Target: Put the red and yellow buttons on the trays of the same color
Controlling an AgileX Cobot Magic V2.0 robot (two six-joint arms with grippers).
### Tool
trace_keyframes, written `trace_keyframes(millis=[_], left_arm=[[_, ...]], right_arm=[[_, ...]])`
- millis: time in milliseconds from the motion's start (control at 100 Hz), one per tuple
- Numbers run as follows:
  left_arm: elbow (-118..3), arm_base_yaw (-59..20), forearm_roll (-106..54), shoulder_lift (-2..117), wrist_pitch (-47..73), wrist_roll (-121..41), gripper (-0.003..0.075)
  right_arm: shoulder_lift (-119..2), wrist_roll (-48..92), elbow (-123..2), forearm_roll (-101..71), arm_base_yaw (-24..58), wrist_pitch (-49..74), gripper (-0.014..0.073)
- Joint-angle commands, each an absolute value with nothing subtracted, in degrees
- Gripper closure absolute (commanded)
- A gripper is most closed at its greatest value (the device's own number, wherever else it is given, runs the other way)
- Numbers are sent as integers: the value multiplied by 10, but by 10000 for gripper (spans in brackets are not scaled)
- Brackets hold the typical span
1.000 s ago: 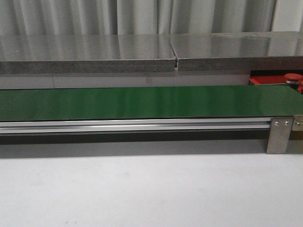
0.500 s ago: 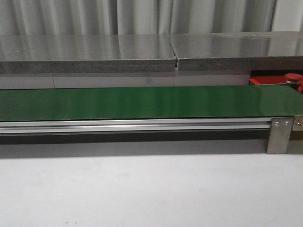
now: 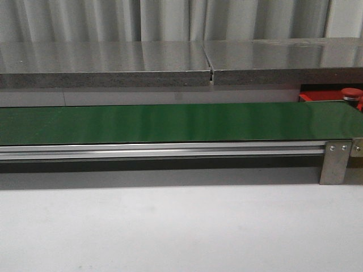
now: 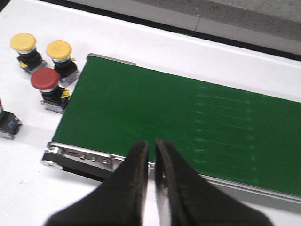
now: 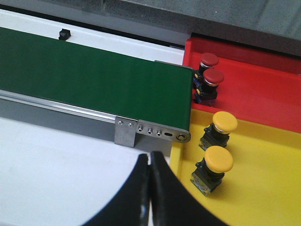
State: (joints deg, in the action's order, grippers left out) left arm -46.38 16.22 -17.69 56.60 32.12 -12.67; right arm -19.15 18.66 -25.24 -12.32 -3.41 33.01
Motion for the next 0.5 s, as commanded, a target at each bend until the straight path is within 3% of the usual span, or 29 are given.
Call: trace_keyframes(millis=[0, 90, 140, 490], left_arm=[[-498, 175, -172, 582, 283, -123, 470], [-514, 194, -172, 607, 283, -123, 298], [-525, 207, -172, 622, 289, -123, 253], [-683, 296, -183, 810, 433, -87, 261]], right_arm=[[-194, 191, -266, -128, -33, 293, 662], [-194, 191, -266, -128, -33, 293, 662], [-194, 191, -266, -128, -33, 293, 662], [-194, 191, -266, -128, -33, 293, 662]])
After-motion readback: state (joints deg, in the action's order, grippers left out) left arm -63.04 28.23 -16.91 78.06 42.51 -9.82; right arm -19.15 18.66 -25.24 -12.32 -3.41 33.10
